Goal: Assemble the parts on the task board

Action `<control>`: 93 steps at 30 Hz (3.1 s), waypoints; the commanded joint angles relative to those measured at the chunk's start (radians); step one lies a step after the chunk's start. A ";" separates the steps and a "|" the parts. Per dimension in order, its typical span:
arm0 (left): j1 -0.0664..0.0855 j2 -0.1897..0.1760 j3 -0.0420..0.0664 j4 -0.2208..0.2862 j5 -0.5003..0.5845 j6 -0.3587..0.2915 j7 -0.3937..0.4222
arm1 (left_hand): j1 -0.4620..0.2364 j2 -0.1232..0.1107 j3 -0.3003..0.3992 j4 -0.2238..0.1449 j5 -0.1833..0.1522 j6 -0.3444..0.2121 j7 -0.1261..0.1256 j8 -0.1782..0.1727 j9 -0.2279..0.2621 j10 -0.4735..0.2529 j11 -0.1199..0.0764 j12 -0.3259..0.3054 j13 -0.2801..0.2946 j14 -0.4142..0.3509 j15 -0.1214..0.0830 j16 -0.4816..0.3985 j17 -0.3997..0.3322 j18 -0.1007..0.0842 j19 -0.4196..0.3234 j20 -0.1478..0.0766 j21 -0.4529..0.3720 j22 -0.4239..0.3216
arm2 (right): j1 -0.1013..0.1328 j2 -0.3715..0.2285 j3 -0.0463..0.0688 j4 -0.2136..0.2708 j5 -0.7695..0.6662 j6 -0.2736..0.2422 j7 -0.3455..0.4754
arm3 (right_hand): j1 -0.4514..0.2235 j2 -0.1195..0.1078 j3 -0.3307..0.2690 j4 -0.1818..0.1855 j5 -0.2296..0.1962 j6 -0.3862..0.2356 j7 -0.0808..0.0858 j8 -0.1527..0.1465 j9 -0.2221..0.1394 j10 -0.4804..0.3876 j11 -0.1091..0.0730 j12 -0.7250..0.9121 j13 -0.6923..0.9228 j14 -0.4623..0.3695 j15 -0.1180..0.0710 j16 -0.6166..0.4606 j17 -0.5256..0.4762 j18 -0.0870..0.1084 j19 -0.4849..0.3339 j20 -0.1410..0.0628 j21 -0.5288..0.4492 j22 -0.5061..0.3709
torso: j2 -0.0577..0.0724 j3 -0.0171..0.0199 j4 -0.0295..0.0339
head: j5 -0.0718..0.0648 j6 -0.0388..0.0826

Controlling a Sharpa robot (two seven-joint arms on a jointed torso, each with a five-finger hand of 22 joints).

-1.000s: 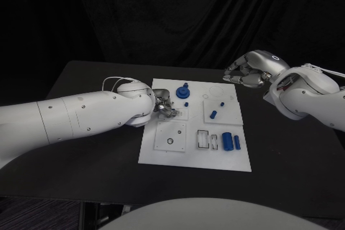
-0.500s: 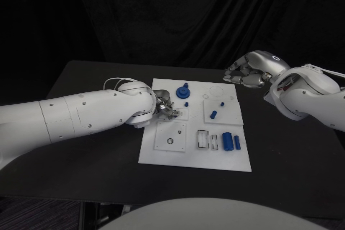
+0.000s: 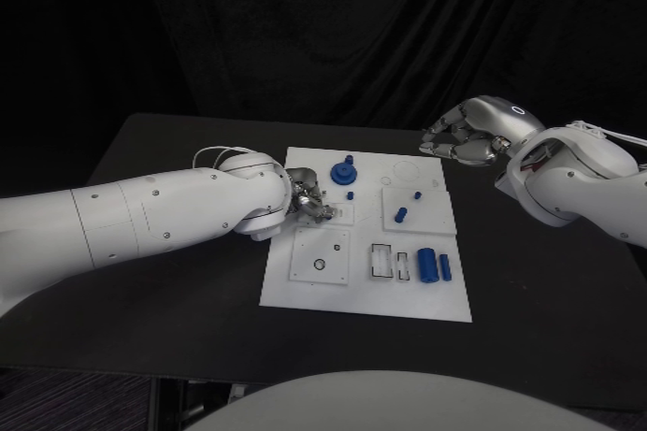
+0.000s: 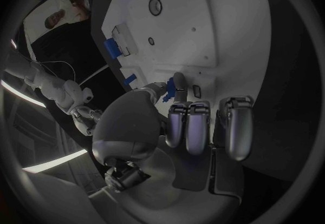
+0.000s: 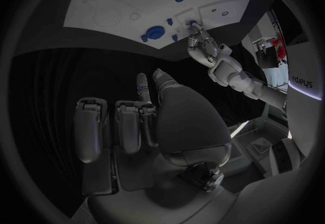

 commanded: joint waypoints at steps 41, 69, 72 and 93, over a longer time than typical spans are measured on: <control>-0.003 0.012 -0.001 -0.003 -0.109 -0.023 0.015 | 0.012 -0.002 0.012 -0.002 0.000 0.007 -0.004 -0.004 0.002 0.106 -0.006 -0.004 0.263 0.104 -0.007 0.003 0.263 0.001 0.032 -0.009 0.003 0.189 | -0.008 0.001 0.001 -0.001 -0.005 0.007 -0.028 | 0.013 0.003 0.003 -0.009 0.006 0.010 0.000 0.000 0.001 0.106 0.006 0.003 0.263 0.089 0.006 -0.001 0.179 0.003 0.070 0.004 -0.006 0.238 | 0.000 0.0004 0.0006 | 0.004 0.000; -0.009 0.010 -0.001 0.001 -0.109 0.006 0.010 | 0.012 -0.003 0.015 -0.003 -0.001 0.005 -0.003 -0.005 0.002 0.106 -0.005 -0.004 0.263 0.104 -0.007 0.003 0.263 0.003 0.028 -0.009 -0.002 0.185 | -0.008 0.001 0.001 -0.002 -0.005 0.011 -0.033 | 0.015 0.005 0.004 -0.013 0.006 0.010 0.000 -0.001 0.001 0.106 0.007 0.003 0.263 0.089 0.006 -0.001 0.178 0.004 0.070 0.004 -0.007 0.238 | 0.000 -0.0003 0.0005 | 0.005 0.000; -0.009 0.010 -0.001 -0.001 -0.109 0.007 0.011 | 0.011 -0.003 0.016 -0.003 -0.002 0.005 -0.003 -0.006 0.002 0.106 -0.005 -0.004 0.263 0.104 -0.007 0.003 0.263 0.003 0.027 -0.009 -0.003 0.184 | -0.008 0.001 0.001 -0.002 -0.005 0.012 -0.034 | 0.015 0.005 0.004 -0.013 0.006 0.010 0.000 -0.001 0.001 0.106 0.007 0.003 0.263 0.089 0.006 -0.001 0.178 0.004 0.070 0.004 -0.007 0.238 | 0.000 -0.0006 0.0007 | 0.005 0.000; -0.013 0.019 -0.001 -0.019 -0.109 0.025 0.016 | -0.170 0.024 -0.115 0.065 -0.396 -0.003 0.024 -0.074 -0.041 0.106 0.019 -0.004 0.263 0.104 0.014 0.003 0.263 0.007 0.018 0.011 -0.023 0.180 | -0.008 0.000 0.001 0.000 -0.005 0.016 -0.035 | 0.015 0.006 0.004 -0.014 0.006 0.010 0.000 -0.002 0.001 0.106 0.007 0.003 0.263 0.089 0.006 -0.002 0.178 0.003 0.070 0.004 -0.007 0.238 | 0.000 0.0000 -0.0006 | 0.005 0.000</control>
